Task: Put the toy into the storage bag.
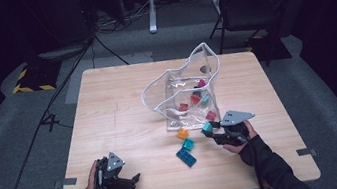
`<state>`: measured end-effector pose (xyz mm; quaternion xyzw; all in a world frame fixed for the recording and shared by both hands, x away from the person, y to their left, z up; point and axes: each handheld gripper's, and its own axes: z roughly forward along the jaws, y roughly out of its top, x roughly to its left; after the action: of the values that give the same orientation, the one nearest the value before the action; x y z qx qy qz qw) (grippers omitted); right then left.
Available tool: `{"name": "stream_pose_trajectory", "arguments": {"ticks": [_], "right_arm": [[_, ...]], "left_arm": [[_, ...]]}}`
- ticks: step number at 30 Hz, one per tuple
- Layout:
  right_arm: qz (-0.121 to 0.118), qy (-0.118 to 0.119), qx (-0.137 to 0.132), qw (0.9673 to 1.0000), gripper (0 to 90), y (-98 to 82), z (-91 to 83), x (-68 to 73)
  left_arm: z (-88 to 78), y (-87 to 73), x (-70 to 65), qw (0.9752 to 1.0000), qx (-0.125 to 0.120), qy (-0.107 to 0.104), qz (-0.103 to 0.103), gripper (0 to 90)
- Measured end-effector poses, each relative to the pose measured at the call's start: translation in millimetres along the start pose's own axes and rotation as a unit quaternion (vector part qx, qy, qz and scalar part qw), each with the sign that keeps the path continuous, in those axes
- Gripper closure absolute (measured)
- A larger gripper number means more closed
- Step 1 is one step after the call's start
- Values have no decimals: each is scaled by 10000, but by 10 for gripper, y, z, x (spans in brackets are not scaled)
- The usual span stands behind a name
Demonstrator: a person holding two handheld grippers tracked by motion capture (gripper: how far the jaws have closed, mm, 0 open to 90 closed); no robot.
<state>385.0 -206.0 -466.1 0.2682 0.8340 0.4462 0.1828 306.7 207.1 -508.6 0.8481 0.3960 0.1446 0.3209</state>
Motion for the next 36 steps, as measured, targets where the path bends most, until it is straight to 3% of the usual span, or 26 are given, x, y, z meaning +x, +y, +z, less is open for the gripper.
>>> {"name": "stream_pose_trajectory", "arguments": {"ticks": [9,18,36], "right_arm": [[17,-127,-299,9995,591,14,-312,-34],[101,-272,-521,9982,591,38,-505,-118],[229,-461,-836,9952,592,119,-703,-239]], "left_arm": [[0,0,0,10000,0,0,0,6],[1,0,-1,10000,-5,-3,-10,5],[1,0,-1,10000,-6,-3,-10,5]]}}
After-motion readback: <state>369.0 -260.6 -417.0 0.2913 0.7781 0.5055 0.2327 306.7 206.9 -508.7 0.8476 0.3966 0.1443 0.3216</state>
